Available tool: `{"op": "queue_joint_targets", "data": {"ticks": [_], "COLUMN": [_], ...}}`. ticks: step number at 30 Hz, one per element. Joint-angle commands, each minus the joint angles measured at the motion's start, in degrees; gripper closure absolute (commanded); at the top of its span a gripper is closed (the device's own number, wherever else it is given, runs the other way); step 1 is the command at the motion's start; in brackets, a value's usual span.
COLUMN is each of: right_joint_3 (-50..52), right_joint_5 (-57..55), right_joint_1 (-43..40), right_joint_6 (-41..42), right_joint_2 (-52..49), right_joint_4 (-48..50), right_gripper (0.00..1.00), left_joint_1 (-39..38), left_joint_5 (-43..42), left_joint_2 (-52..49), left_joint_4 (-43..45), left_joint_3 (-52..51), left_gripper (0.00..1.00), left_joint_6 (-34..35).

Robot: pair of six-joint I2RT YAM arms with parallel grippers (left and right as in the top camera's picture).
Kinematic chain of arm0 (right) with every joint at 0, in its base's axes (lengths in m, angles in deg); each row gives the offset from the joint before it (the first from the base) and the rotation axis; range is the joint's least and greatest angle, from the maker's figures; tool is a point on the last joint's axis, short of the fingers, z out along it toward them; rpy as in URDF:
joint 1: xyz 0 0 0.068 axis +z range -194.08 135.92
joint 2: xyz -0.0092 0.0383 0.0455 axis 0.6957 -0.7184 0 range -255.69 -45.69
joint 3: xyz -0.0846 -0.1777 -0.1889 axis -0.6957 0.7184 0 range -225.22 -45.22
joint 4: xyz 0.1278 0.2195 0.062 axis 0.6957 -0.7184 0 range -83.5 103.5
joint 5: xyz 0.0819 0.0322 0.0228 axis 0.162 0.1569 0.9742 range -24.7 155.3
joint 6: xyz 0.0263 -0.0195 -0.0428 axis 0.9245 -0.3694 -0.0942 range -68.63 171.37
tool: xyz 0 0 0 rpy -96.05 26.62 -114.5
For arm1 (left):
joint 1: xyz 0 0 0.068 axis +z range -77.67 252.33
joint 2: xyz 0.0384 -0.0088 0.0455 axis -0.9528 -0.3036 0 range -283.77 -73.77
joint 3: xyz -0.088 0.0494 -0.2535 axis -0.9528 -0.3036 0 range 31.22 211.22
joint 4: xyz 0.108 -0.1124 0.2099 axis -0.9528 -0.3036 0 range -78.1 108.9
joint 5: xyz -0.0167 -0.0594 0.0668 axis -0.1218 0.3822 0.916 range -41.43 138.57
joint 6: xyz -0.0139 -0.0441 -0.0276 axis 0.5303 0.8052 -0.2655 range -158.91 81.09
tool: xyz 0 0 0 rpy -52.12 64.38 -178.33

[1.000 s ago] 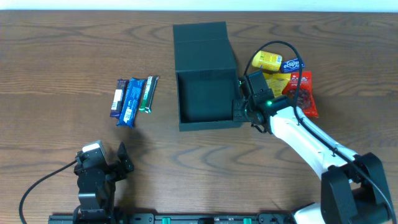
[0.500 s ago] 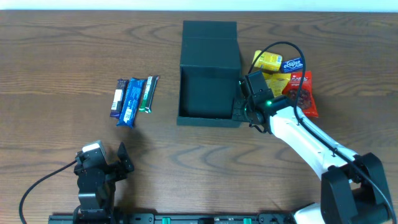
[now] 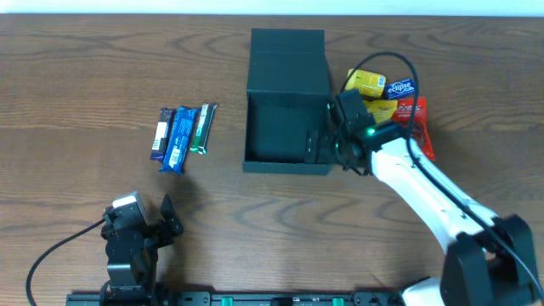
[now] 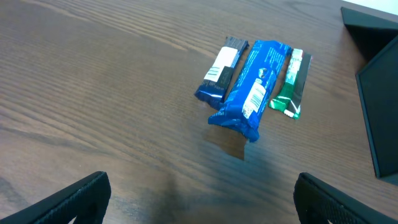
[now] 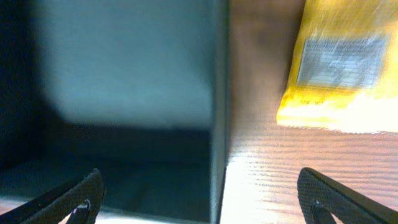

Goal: Pack container

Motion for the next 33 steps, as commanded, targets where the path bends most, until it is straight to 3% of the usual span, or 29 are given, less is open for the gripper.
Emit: {"op": "queue_joint_targets", "data": {"ticks": [1,10,14,18,23,27,33], "right_joint_3": [-6.3,-9.3,-9.3,-9.3,-9.3,-9.3,-9.3], "right_joint_5": [0.3,3.4,3.0,0.9,-1.6,-2.4,-2.4], "right_joint_1": [0.5,0.4,0.4,0.3,-1.2,-3.6,-8.6], "right_joint_6": [-4.0,-7.8,-8.9,-8.9,-8.9,-9.9,-14.2], "right_joint_2": [5.9,18.0,19.8,20.0,20.0,20.0,20.0], "right_joint_4": [-1.5,-0.3,-1.9,-5.1,-4.9,-1.5,5.6], "right_gripper": [0.01,0.01,0.01,0.01,0.01,0.01,0.01], "left_joint_1": [0.2,0.2,0.2,0.1,0.1,0.1,0.1], "left_joint_5": [-0.7,-19.5,-25.5,-25.0,-18.4,-16.8,-7.9], "left_joint_2": [0.4,0.4,0.4,-0.3,-7.3,-17.9,-40.5], "left_joint_4": [0.1,1.0,7.6,13.2,13.4,13.4,11.9], "left_joint_3": [-0.6,-0.5,-0.3,1.6,7.6,13.5,28.7], "left_gripper": [0.05,0.05,0.05,0.05,0.05,0.05,0.05], "left_joint_6": [0.7,1.1,-2.1,-10.3,-13.3,-13.4,-14.4]}}
